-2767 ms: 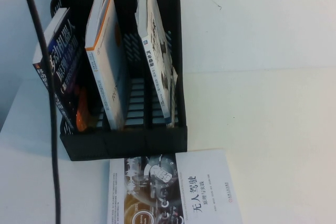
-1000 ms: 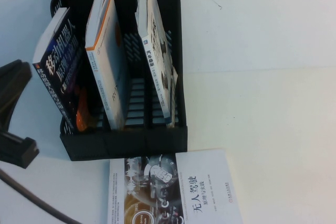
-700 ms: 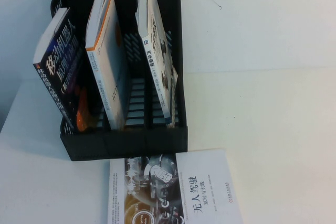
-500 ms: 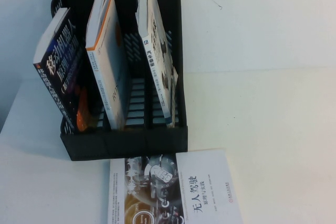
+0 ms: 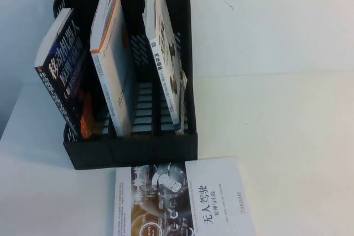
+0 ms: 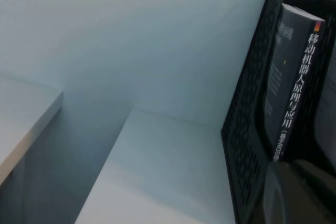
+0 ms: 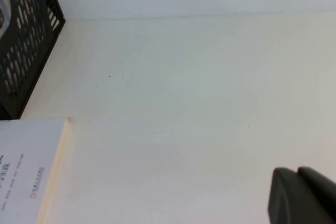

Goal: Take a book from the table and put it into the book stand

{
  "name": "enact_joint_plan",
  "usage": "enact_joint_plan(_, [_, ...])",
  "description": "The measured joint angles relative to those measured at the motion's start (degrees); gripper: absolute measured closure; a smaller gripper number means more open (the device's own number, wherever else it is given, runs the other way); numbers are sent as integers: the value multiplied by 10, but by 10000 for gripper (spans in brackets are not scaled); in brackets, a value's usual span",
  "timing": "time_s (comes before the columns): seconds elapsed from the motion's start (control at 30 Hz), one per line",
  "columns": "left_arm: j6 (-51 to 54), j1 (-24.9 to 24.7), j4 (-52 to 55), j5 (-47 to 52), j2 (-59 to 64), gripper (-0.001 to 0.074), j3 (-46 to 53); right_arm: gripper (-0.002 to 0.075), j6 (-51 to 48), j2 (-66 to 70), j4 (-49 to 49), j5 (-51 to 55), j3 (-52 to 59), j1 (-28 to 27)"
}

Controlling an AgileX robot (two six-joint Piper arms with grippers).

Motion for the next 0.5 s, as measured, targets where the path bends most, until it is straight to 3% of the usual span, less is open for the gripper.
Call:
enact_joint_plan(0.3, [-2, 0, -9, -14, -1, 738, 0, 718, 0, 0, 0, 0, 0, 0])
enact_joint_plan(0.5, [203, 2, -155, 100, -25, 738, 0, 718, 0, 0, 0, 0, 0, 0])
